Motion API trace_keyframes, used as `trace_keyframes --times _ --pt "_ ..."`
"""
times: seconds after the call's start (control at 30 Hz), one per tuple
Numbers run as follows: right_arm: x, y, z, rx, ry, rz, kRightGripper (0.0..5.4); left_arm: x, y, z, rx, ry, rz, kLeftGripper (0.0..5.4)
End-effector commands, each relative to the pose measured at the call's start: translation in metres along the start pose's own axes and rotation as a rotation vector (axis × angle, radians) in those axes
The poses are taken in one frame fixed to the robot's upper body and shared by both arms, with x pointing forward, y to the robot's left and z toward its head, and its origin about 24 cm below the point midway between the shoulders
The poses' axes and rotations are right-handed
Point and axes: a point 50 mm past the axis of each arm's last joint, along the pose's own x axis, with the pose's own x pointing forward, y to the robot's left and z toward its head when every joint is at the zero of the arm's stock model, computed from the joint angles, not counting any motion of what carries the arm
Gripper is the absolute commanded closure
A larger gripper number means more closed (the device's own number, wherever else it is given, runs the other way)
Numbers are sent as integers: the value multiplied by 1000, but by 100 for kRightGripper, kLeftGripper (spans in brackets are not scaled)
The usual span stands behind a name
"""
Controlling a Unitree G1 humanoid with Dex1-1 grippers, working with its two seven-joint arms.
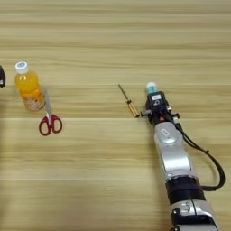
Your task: Move the objects on the table
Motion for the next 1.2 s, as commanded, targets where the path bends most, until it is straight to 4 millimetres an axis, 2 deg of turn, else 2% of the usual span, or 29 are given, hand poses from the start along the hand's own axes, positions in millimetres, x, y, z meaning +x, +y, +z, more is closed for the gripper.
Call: trace_keyframes --times 0.03,0.3,0.33,0.73,1.0,1.2 --pt "0 4 5 -5 -7 18 372 1 1 1 8 5 -2 0" --pt "0 4 3 -13 2 19 372 1 1 1 8 6 -3 0" --pt "0 4 3 -17 4 19 343 1 1 1 8 6 -3 0" --pt "0 4 3 -17 7 5 217 1 1 1 7 7 -3 0" --pt "0 1 14 -10 -69 -18 141 1 1 1 9 6 -2 0" --pt "-2 7 23 -3 -145 17 81 2 1 1 9 7 -2 0"
